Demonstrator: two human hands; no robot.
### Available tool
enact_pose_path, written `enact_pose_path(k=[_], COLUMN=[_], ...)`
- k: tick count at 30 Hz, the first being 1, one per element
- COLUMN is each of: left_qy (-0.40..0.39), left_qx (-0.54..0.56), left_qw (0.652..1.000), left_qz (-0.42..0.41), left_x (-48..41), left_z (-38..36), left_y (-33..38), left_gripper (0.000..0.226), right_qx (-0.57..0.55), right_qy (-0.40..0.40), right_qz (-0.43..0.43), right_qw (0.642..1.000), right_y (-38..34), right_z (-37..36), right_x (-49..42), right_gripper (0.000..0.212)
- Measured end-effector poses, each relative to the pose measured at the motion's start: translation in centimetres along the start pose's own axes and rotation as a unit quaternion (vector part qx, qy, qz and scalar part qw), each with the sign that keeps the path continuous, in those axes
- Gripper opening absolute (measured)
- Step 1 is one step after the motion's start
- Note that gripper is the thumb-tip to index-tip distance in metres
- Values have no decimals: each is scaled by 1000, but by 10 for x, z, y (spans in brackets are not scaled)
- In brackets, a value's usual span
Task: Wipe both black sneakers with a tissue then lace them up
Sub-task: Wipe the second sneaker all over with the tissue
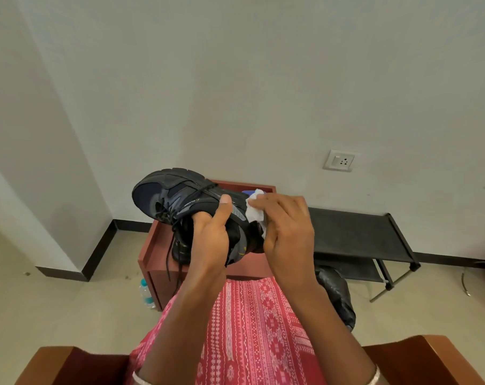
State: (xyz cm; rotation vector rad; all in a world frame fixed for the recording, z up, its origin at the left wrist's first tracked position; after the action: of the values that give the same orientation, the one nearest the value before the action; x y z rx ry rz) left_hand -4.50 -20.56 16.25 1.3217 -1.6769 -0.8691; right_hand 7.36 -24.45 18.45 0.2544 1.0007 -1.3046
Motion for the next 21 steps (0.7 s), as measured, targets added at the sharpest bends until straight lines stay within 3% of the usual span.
enact_pose_path(k=[3, 5, 7, 13, 19, 21], left_qy=[21, 36, 42, 14, 17, 12], left_qx=[2, 25, 41, 15, 42, 50], left_qw=[1000, 999, 998, 998, 997, 996], left_qz=[-2, 10, 32, 52, 57, 67], left_x=[0, -1, -5, -2, -2, -2], left_z=[9, 14, 18, 11, 18, 20], left_y=[8, 11, 8, 6, 5, 4], left_gripper=[36, 60, 69, 38, 51, 44], right_qx=[-36, -57, -58, -44, -32, -30], right_qy=[14, 8, 2, 6, -13, -8], right_qz=[-9, -23, -23, -15, -6, -18], right_qw=[999, 998, 998, 999, 999, 999], right_y=[5, 9, 11, 3, -2, 0], right_z=[2, 1, 1, 6, 1, 2], right_x=[30, 49, 55, 10, 12, 35], right_gripper=[20, 29, 36, 25, 28, 30])
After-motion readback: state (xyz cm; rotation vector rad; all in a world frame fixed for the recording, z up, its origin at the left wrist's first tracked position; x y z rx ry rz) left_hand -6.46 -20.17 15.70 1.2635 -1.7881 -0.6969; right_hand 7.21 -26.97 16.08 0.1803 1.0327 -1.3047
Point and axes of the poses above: each hand's wrist, its own x-axis away from the middle knuckle, its own z-axis out of the back of the hand, y = z × x, the point moved 3 cm from there along -x, towards the middle knuckle, and after that the axes turned 6 degrees about -y, right-handed, at the moved point
